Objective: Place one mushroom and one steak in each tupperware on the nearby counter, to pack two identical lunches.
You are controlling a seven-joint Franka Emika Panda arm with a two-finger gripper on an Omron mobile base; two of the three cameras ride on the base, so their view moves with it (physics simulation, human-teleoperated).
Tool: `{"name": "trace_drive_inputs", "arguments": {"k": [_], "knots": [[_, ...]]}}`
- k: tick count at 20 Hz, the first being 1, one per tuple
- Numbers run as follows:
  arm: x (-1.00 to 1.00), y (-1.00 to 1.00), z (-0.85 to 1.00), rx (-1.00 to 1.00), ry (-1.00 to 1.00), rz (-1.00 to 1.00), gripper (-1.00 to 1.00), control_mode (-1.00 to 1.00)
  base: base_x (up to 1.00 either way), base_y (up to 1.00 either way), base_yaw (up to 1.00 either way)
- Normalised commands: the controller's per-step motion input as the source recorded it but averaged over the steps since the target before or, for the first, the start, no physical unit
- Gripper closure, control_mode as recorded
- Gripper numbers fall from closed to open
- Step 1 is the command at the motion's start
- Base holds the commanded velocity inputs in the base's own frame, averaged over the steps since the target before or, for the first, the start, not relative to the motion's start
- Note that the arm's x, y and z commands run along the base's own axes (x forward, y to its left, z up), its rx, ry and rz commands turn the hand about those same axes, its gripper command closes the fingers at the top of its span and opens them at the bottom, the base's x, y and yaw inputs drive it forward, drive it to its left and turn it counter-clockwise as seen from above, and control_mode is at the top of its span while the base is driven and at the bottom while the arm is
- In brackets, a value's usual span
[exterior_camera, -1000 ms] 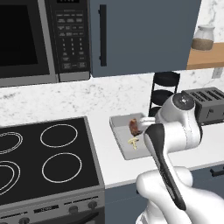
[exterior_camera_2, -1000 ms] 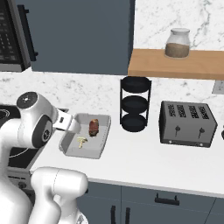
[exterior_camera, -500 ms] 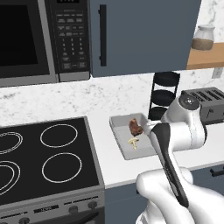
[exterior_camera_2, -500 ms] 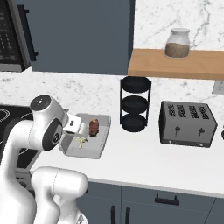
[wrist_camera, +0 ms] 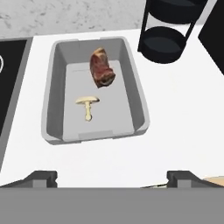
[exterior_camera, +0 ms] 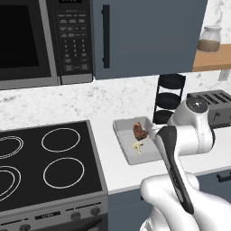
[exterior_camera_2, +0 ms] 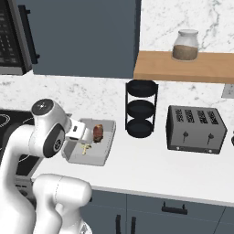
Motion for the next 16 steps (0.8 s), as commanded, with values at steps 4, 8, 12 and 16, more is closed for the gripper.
{"name": "trace_drive_inputs", "arguments": {"k": [4, 8, 12, 16], "knots": [[0.0, 0.0, 0.0, 0.0, 0.0, 0.0, -1.0, 1.0, -0.64, -0.08, -0.05], [0.0, 0.0, 0.0, 0.0, 0.0, 0.0, -1.0, 1.0, -0.81, -0.31, -0.17], [0.0, 0.0, 0.0, 0.0, 0.0, 0.0, -1.0, 1.0, -0.58, -0.74, -0.31], [0.0, 0.0, 0.0, 0.0, 0.0, 0.0, -1.0, 1.0, -0.57, -1.0, -0.31]]}}
